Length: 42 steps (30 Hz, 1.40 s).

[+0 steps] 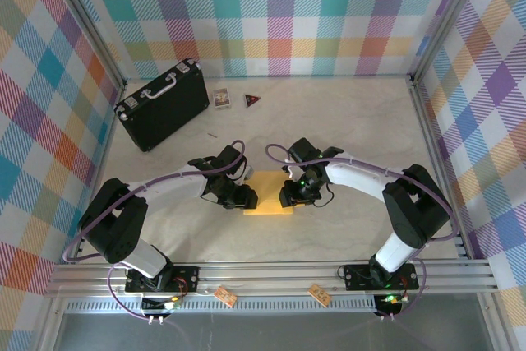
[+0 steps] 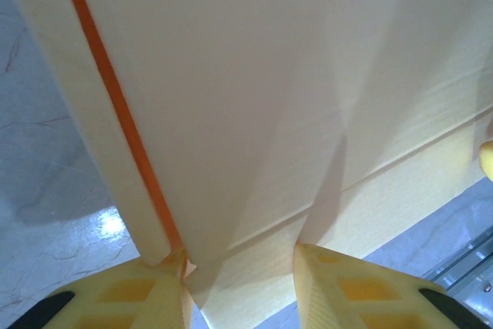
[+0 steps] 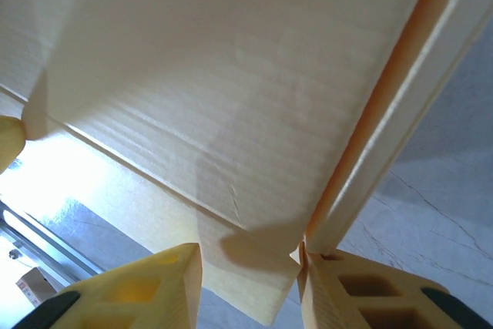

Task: Fold the paper box

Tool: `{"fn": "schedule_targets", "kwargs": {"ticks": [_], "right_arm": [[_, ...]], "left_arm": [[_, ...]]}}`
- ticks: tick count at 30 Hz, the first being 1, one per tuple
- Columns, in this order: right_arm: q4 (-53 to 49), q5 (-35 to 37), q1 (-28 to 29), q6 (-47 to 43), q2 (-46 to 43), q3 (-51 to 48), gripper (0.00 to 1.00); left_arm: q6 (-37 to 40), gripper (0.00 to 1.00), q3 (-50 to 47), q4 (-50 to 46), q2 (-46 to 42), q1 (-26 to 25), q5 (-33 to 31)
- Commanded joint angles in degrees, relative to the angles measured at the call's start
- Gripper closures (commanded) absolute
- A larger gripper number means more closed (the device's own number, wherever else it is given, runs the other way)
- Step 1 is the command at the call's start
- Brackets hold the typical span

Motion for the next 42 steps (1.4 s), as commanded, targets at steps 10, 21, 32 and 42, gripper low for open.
{"fn": "schedule_targets", "kwargs": {"ticks": [10, 21, 32, 42], "right_arm": [[2.04, -2.55, 0.31, 1.63, -1.83, -0.39, 0.60], [2.85, -1.65, 0.31, 2.18, -4.60, -4.09, 0.47], [4.63, -4.00, 0.39, 3.23, -5.46, -6.04, 0.53], [7.73, -6.49, 0.49, 4.32, -3.52, -6.30, 0.60]], "left_arm": [[0.74, 0.63, -0.38, 0.07, -1.33, 0.31, 0.54], [0.70, 0.63, -0.49, 0.20, -1.37, 0.30, 0.32], [0.65, 0.63, -0.47, 0.30, -1.30, 0.30, 0.46], [0.66, 0.63, -0.50, 0.61, -0.95, 0.26, 0.67]]}}
